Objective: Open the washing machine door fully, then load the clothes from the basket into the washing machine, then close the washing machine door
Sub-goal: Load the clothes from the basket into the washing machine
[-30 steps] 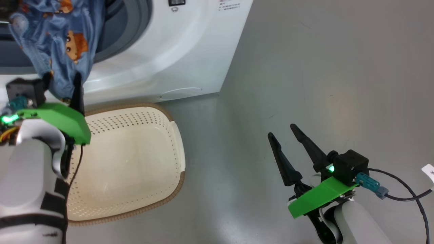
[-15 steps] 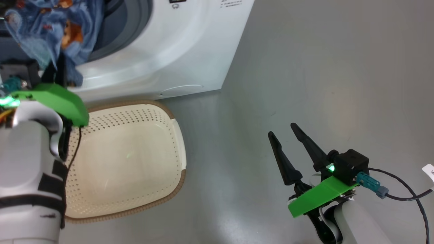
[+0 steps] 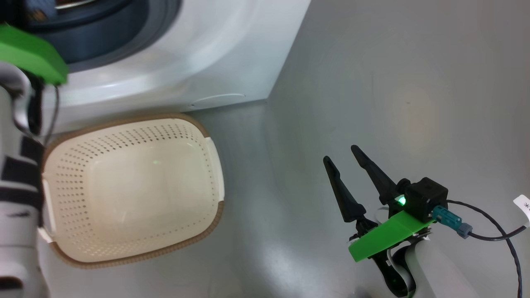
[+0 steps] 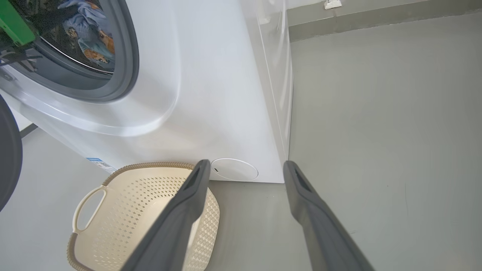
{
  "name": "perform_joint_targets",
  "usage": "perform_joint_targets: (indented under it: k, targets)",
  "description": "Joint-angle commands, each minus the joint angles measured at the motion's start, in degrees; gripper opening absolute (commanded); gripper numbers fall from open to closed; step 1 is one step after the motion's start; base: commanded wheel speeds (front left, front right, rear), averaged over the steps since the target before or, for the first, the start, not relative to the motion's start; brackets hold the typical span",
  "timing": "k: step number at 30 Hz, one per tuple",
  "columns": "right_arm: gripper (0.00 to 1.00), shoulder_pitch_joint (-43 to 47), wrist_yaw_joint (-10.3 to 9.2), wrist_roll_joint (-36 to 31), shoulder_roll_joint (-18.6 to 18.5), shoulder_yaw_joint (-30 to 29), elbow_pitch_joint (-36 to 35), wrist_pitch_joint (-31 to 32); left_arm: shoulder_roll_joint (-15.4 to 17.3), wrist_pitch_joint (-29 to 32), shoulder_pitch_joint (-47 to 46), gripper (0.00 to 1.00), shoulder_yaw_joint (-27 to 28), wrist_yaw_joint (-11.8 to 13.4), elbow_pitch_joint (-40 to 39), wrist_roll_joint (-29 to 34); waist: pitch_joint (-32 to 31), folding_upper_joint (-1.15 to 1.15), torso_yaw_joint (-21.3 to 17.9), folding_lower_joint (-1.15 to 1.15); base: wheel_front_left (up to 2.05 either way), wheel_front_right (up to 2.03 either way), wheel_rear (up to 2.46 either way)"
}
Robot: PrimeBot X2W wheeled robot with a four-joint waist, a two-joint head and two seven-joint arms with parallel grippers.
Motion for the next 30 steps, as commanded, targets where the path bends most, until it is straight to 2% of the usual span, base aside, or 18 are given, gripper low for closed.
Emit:
perform_joint_targets:
  k: [1,13,30]
  targets:
    - [1.00,0.40,0.14,0.51,0.46,1.53,-1.13,-0.70,2.98,-0.58,-1.28,0.00,0.88,0.33,-0.96,0.53,0.97,0.00,-0.92,0.00,0.00,0.00,0.00]
    - [1.00,-0.07,0.14,1.27,1.39,1.77,-1.43,-0.70,6.52,-2.14,-12.87,0.00,0.44,0.05,1.45,0.98,7.90,0.00,-4.47,0.00,0.00,0.00,0.00]
    - [1.00,-1.35,0.14,2.71,2.39,3.50,-1.61,-0.70,10.35,-2.29,-20.25,0.00,-0.83,0.37,2.23,2.47,14.29,0.00,-8.34,0.00,0.00,0.00,0.00]
